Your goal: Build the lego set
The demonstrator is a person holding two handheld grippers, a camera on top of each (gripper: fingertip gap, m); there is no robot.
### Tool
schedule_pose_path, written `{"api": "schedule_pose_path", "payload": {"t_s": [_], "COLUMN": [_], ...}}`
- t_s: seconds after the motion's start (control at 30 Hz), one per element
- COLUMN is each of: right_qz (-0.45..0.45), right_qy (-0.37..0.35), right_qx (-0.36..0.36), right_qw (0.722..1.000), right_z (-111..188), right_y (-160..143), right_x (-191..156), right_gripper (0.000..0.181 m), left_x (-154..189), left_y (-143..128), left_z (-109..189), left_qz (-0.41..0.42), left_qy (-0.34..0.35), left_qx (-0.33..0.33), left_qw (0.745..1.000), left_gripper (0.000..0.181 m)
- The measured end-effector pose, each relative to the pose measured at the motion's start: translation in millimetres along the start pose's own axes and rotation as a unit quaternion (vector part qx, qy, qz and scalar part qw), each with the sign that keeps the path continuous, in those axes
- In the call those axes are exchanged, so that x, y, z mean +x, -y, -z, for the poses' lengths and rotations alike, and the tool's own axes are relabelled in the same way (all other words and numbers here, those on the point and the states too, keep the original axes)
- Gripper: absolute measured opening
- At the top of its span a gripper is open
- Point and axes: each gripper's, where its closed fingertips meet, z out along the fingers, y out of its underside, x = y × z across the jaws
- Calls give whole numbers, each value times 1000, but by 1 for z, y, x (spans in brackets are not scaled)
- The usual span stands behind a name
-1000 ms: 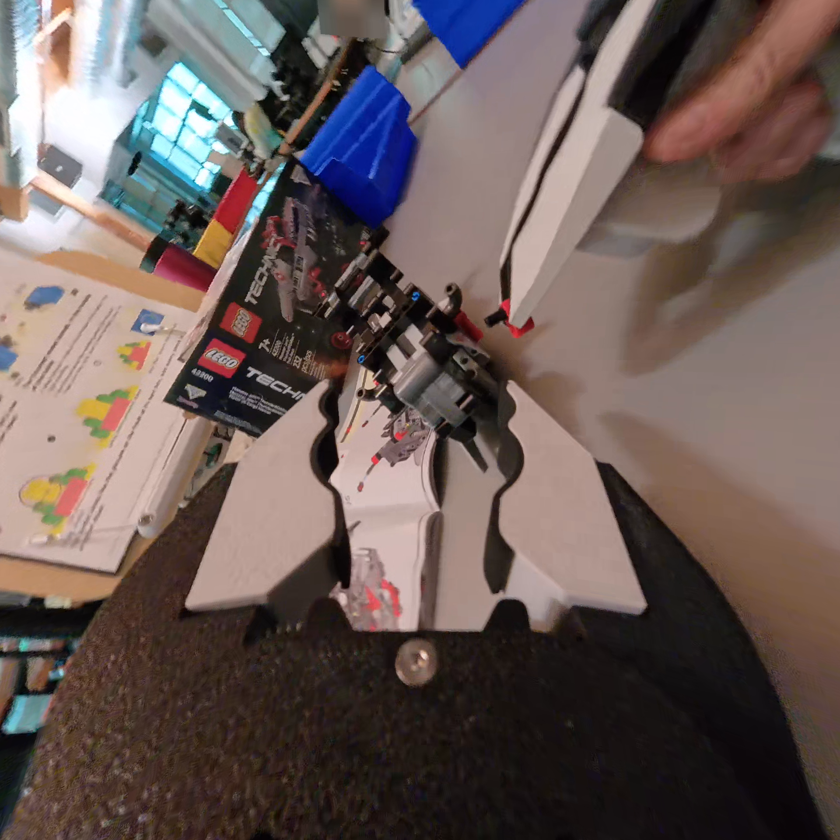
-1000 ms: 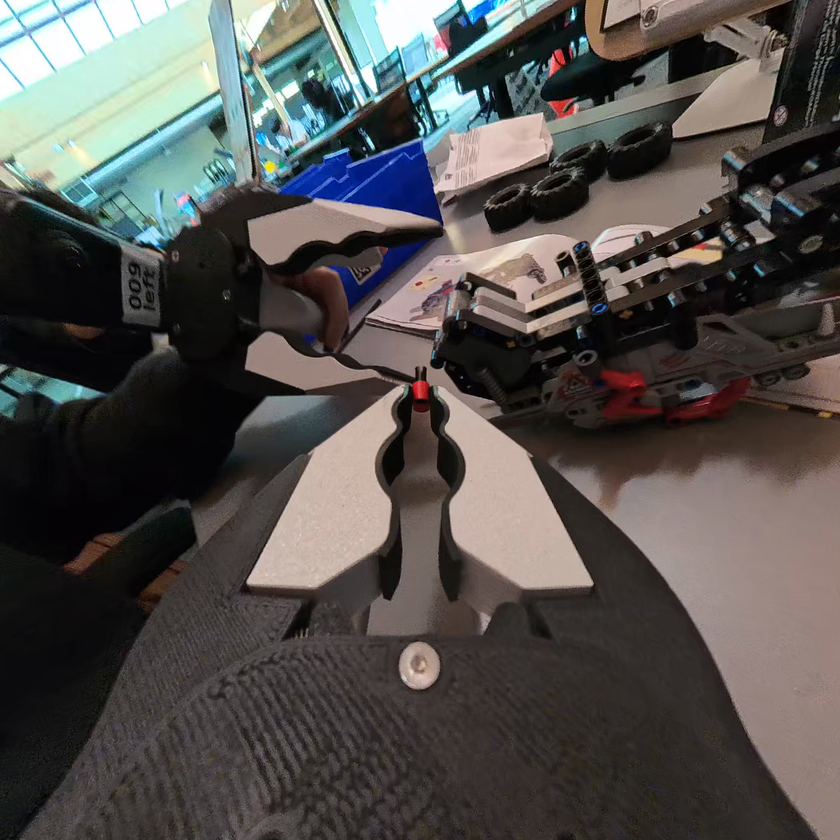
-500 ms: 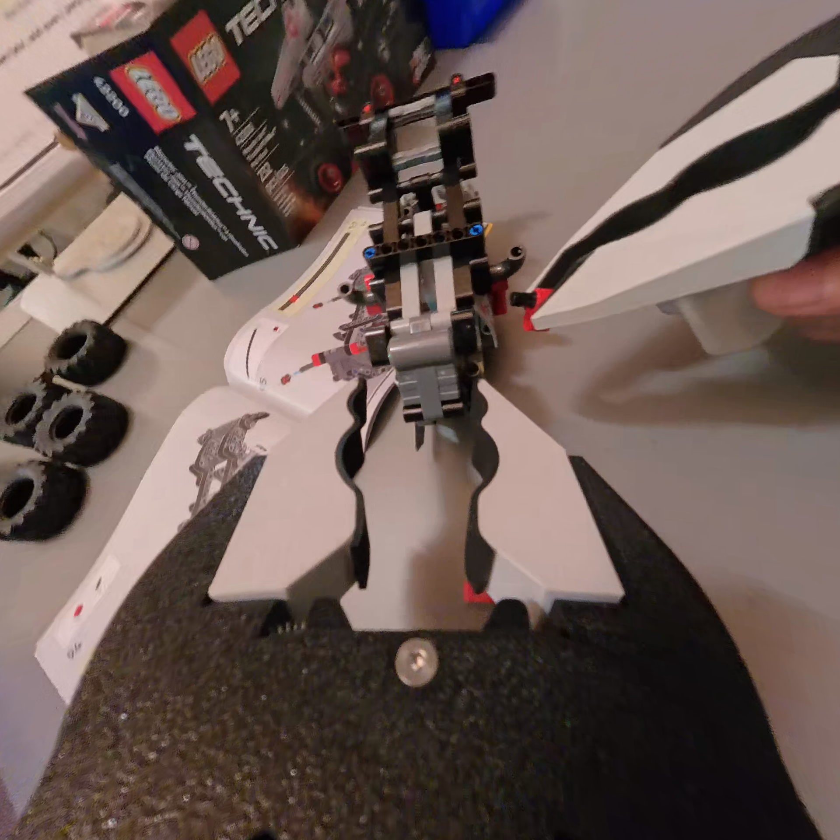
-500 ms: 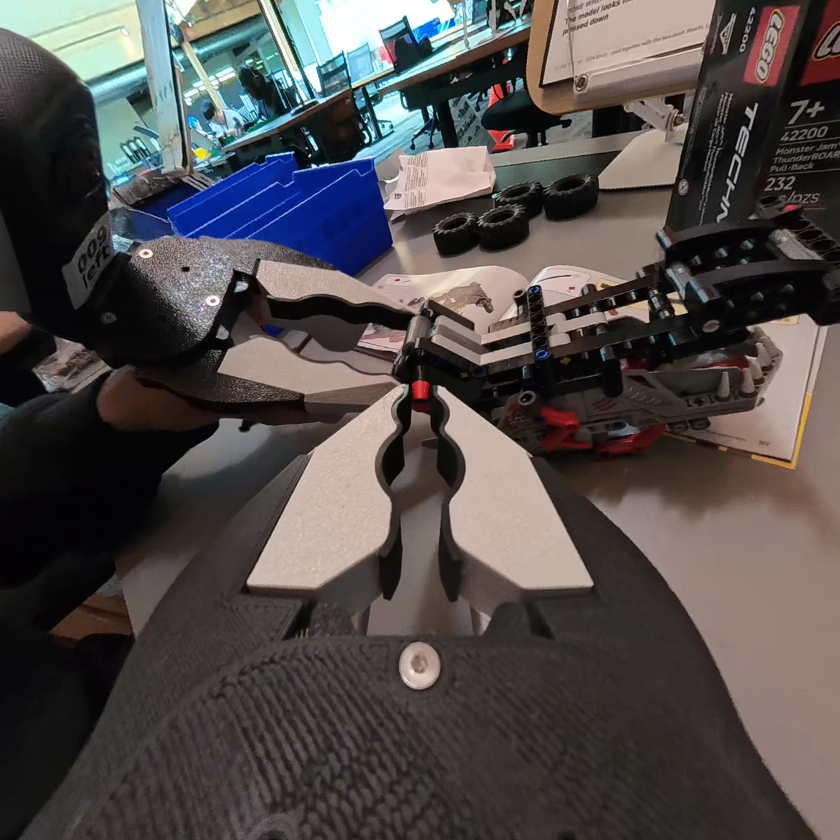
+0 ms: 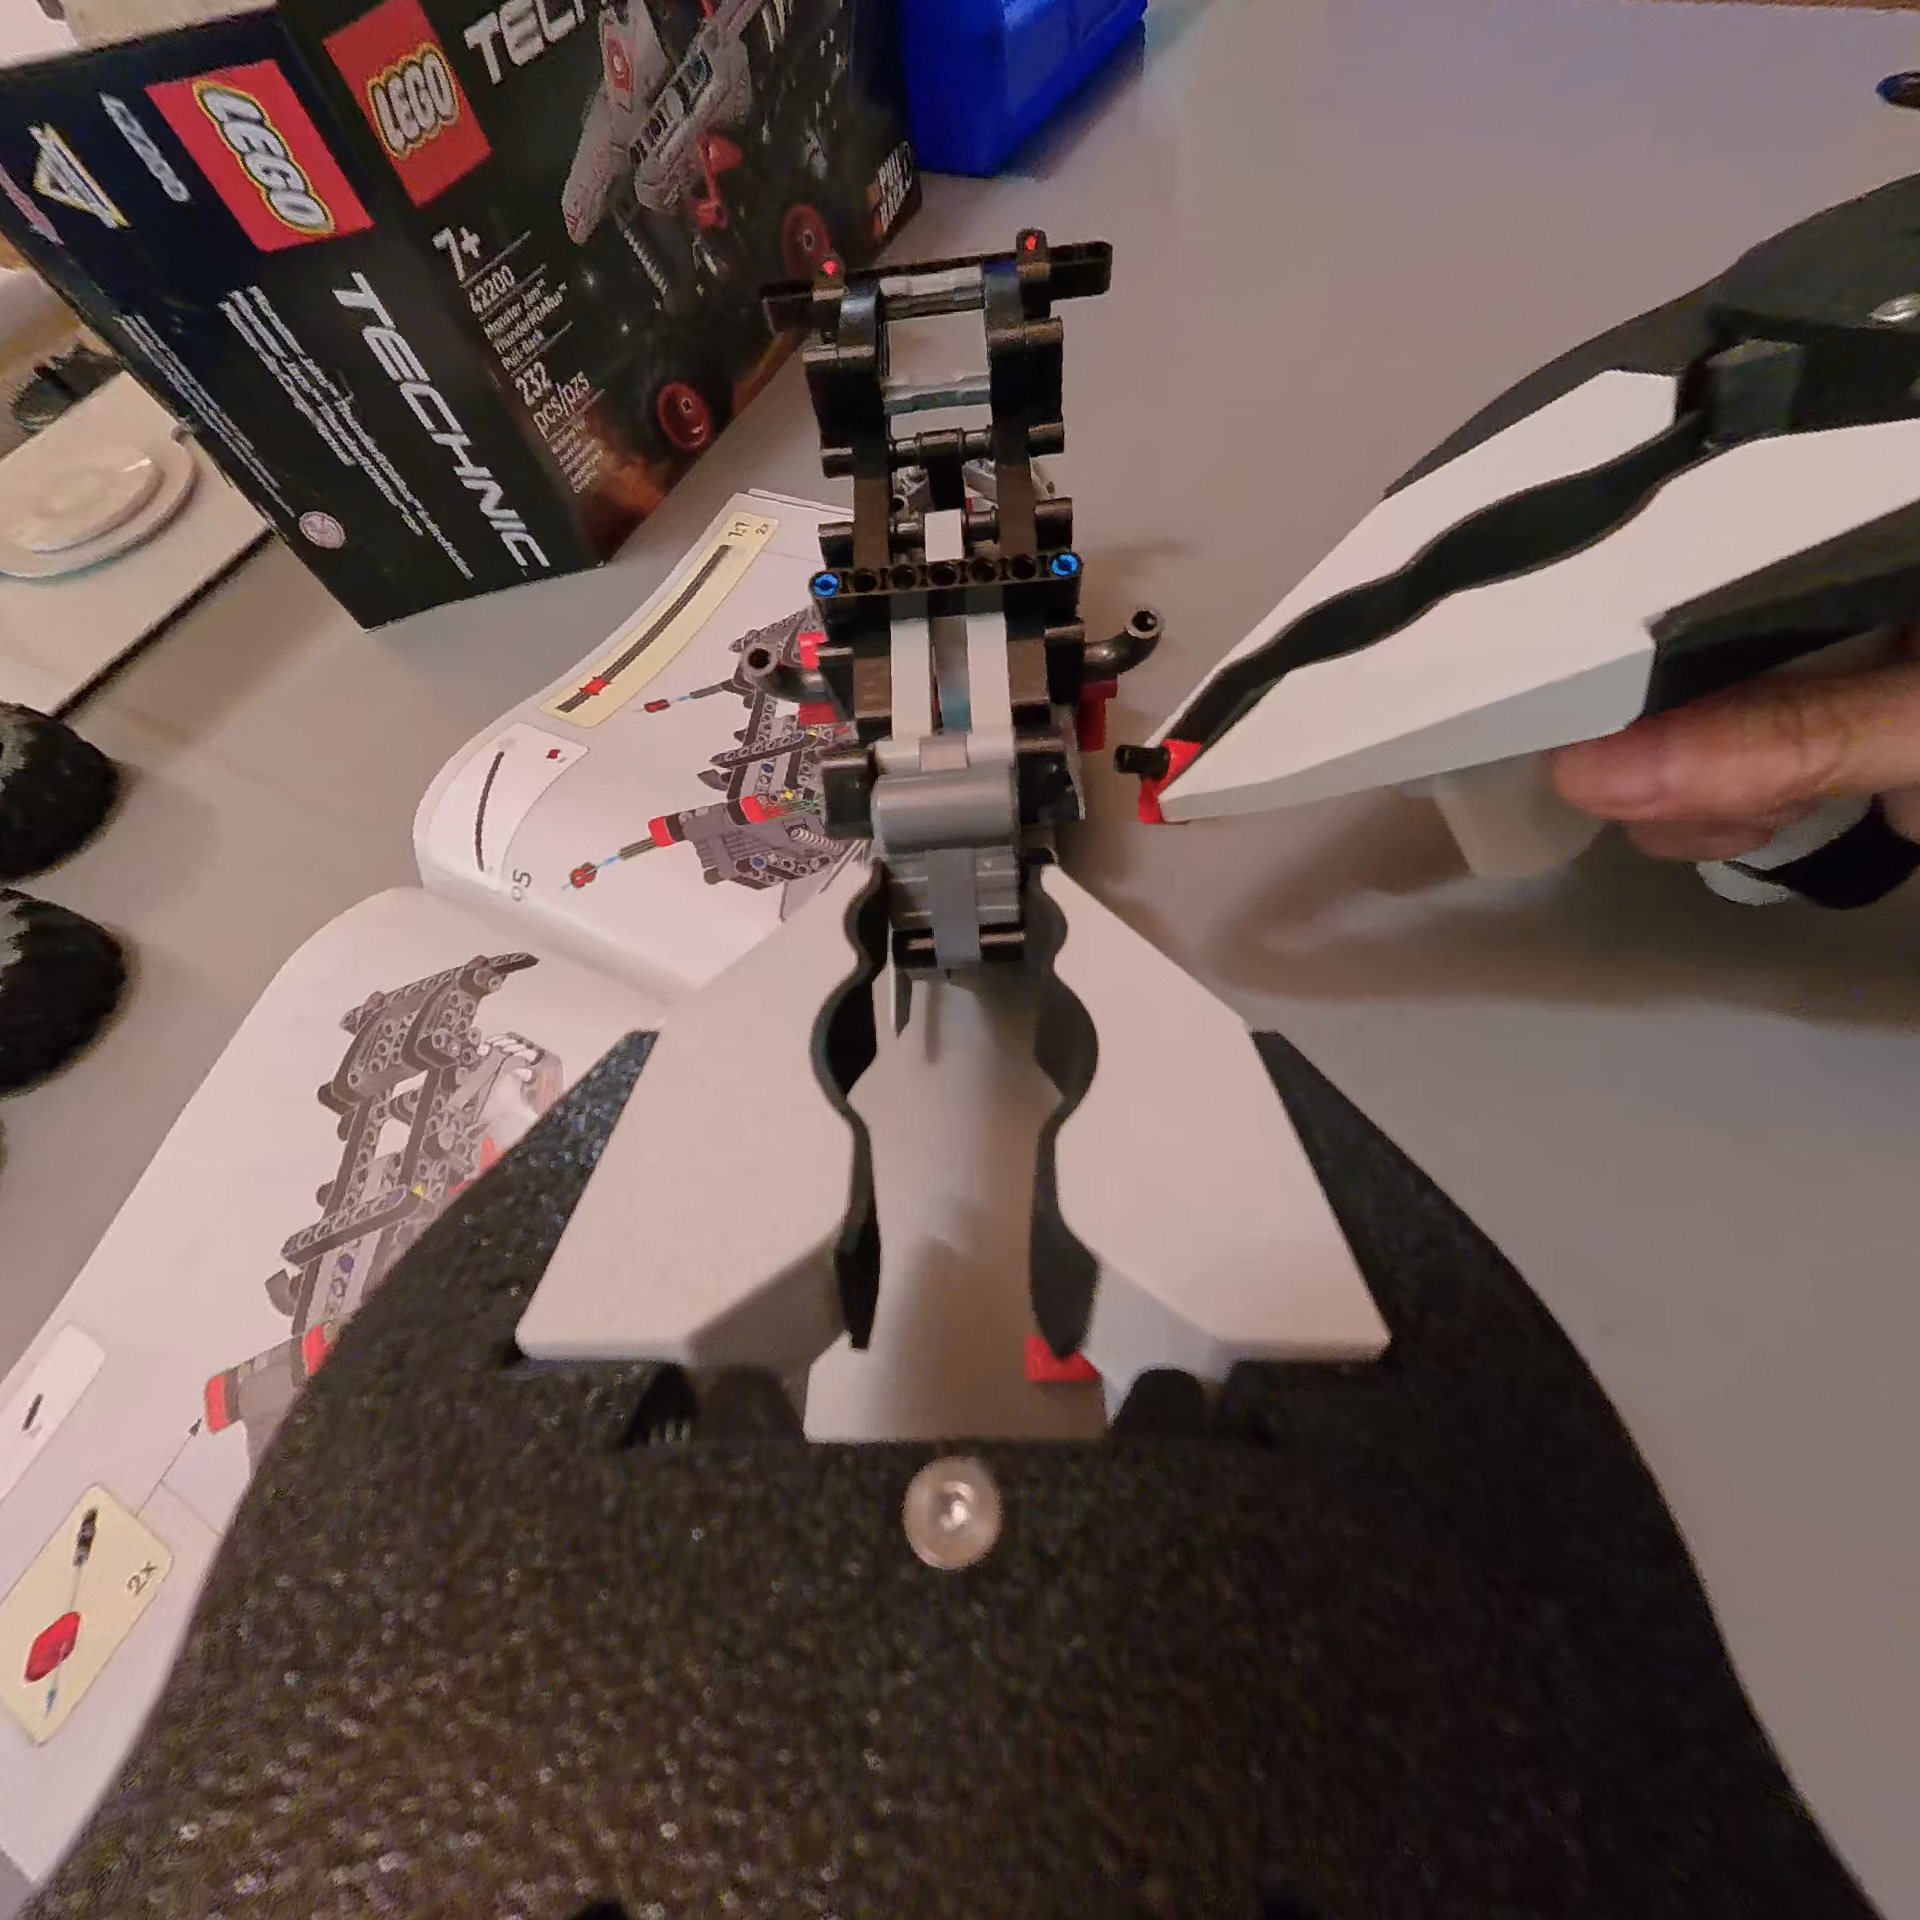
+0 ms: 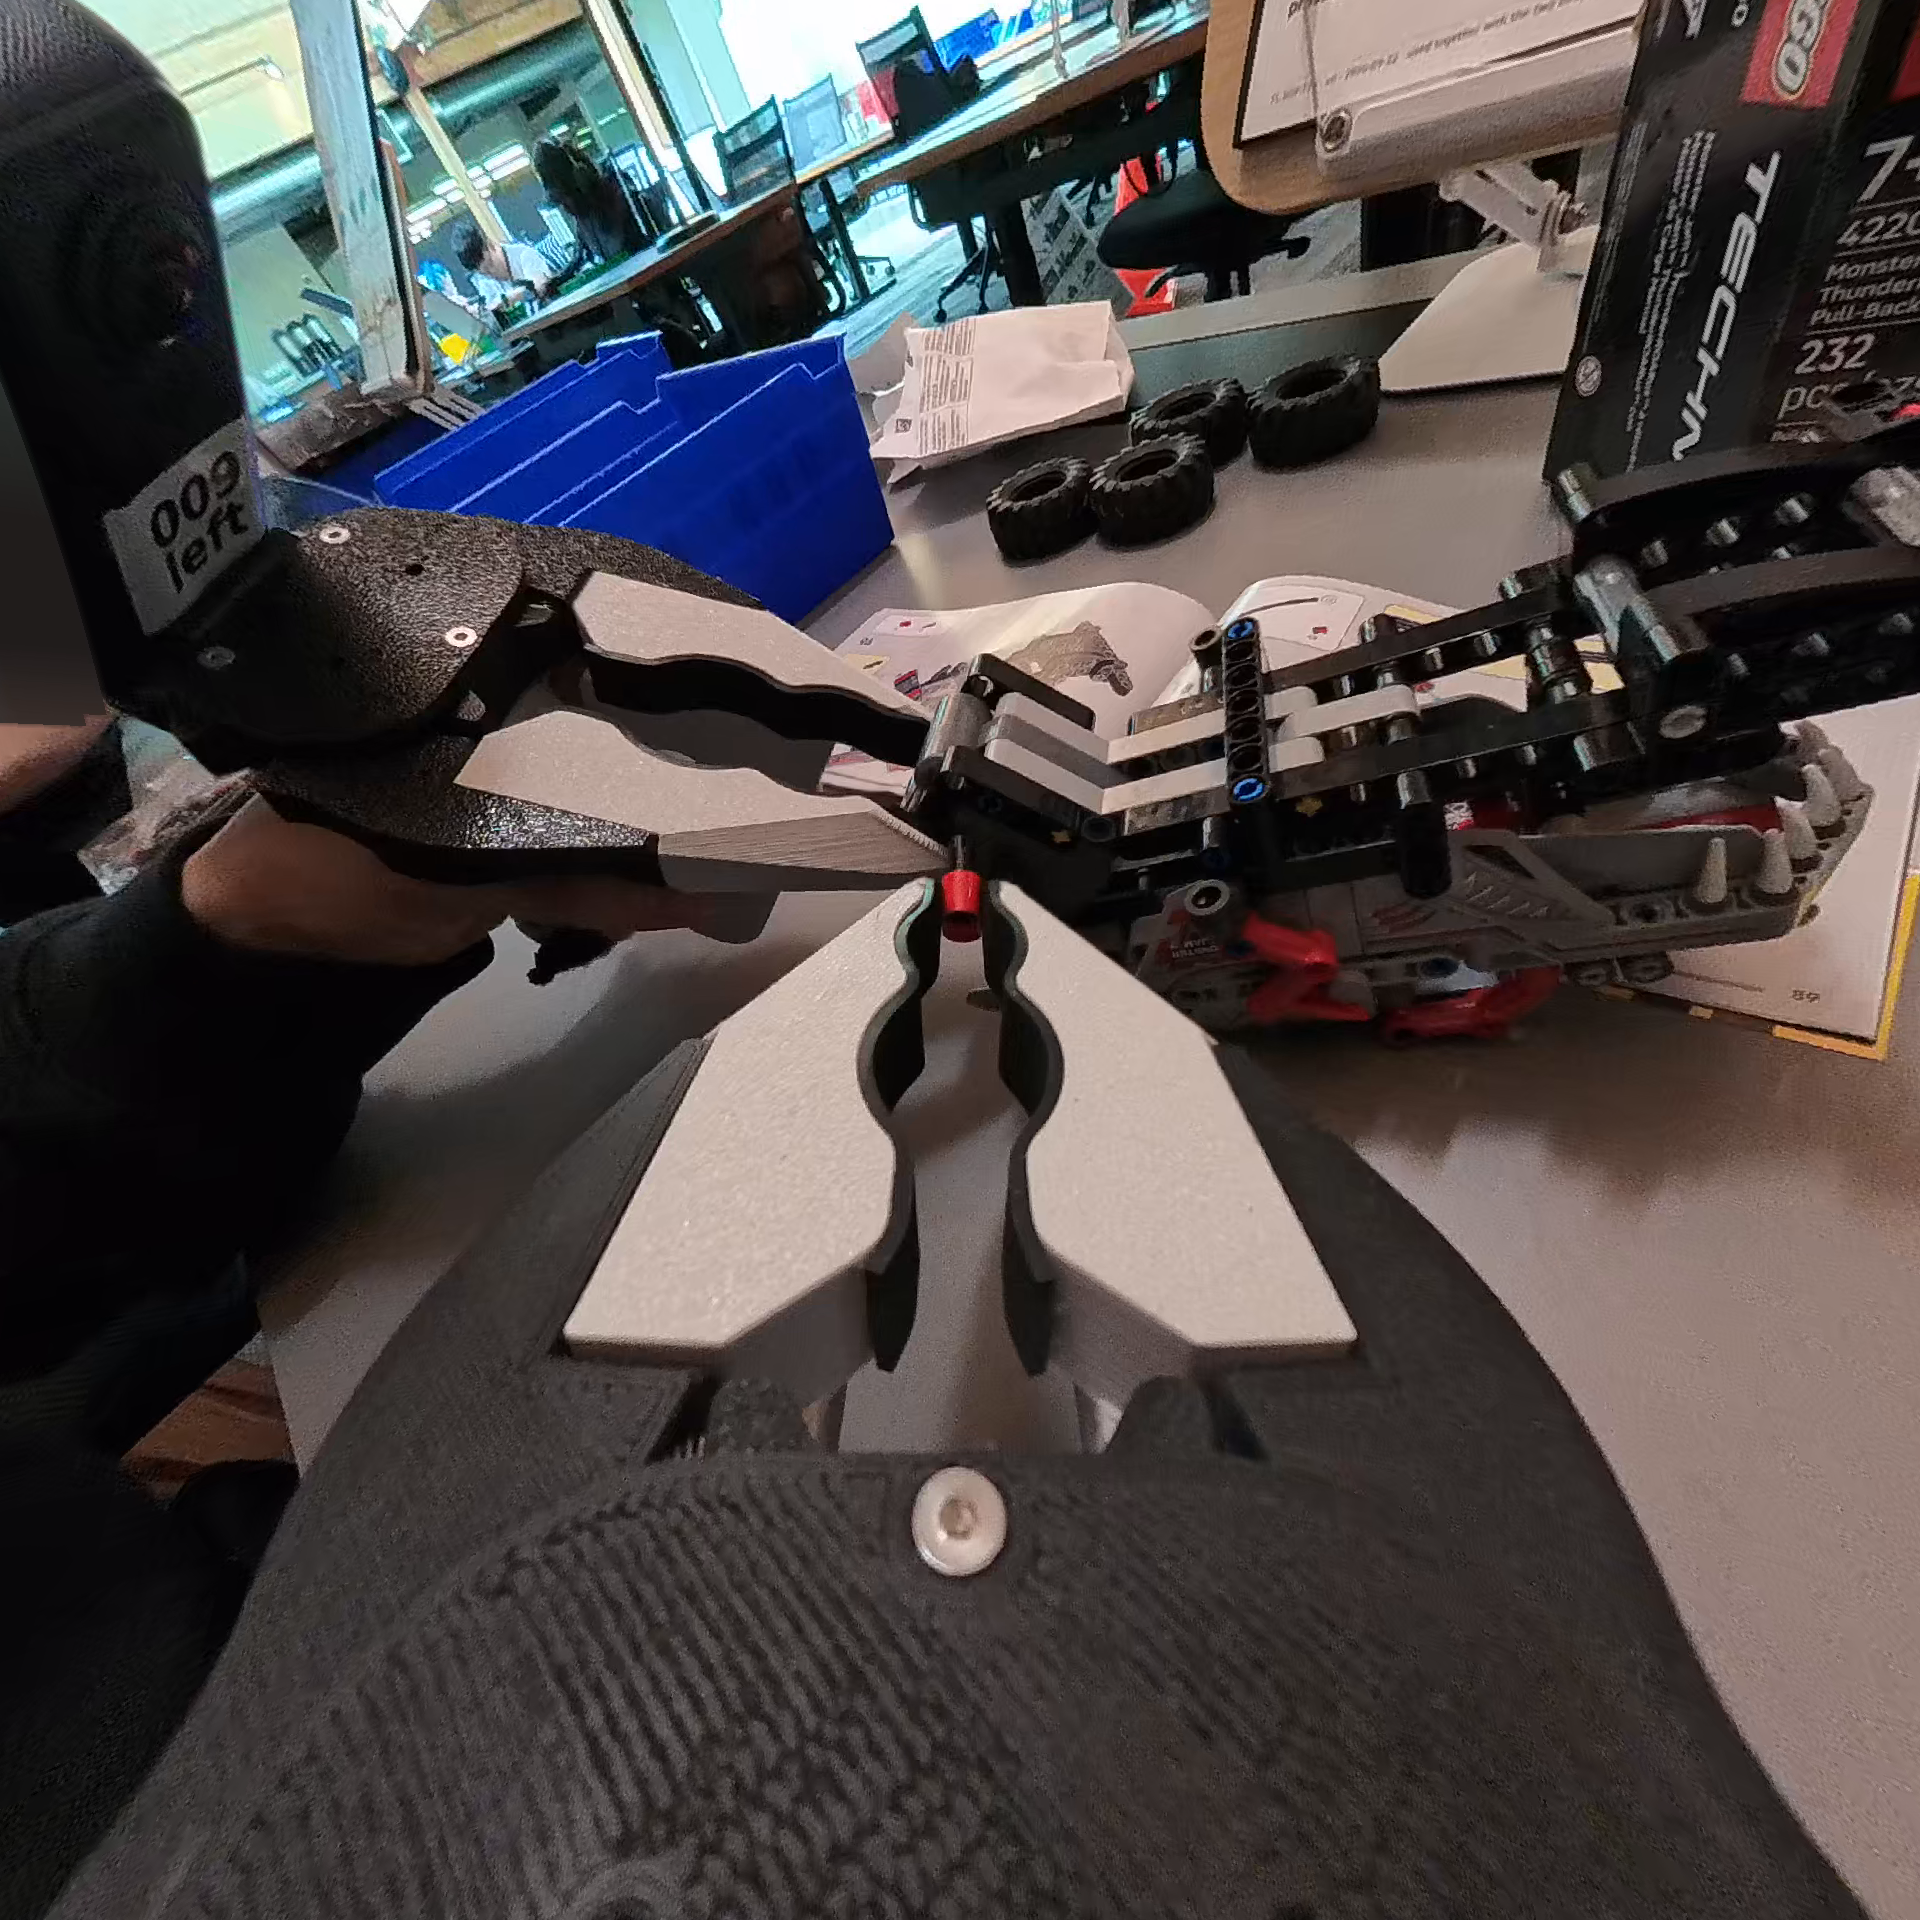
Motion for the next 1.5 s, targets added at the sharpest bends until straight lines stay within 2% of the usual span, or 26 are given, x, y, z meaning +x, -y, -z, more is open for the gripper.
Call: {"api": "schedule_pose_path", "payload": {"t_s": [0.2,0.3,0.4,0.43,0.67,0.97,1.5], "right_qz": [-4,-11,-11,-13,-27,-43,-22], "right_qy": [4,5,0,2,0,0,-19], "right_qx": [-9,-8,-12,-14,-3,-21,-59], "right_qw": [1000,1000,1000,1000,1000,999,998], "right_z": [-3,-2,-1,-1,-1,-1,0], "right_y": [2,4,4,3,7,2,-2], "right_x": [-4,-3,0,-1,0,-1,-3], "right_gripper": [6,6,6,6,6,6,7], "left_x": [0,4,4,4,2,4,7], "left_y": [4,9,13,15,13,7,4], "left_z": [-1,-2,-5,-5,-5,-3,-3], "left_qz": [-22,-6,9,14,16,-6,-34], "left_qy": [-14,-19,-22,-25,-35,-4,21], "left_qx": [-16,-17,-17,-14,-20,22,32], "left_qw": [1000,1000,1000,999,999,1000,999], "left_gripper": [24,31,29,23,23,23,23]}}
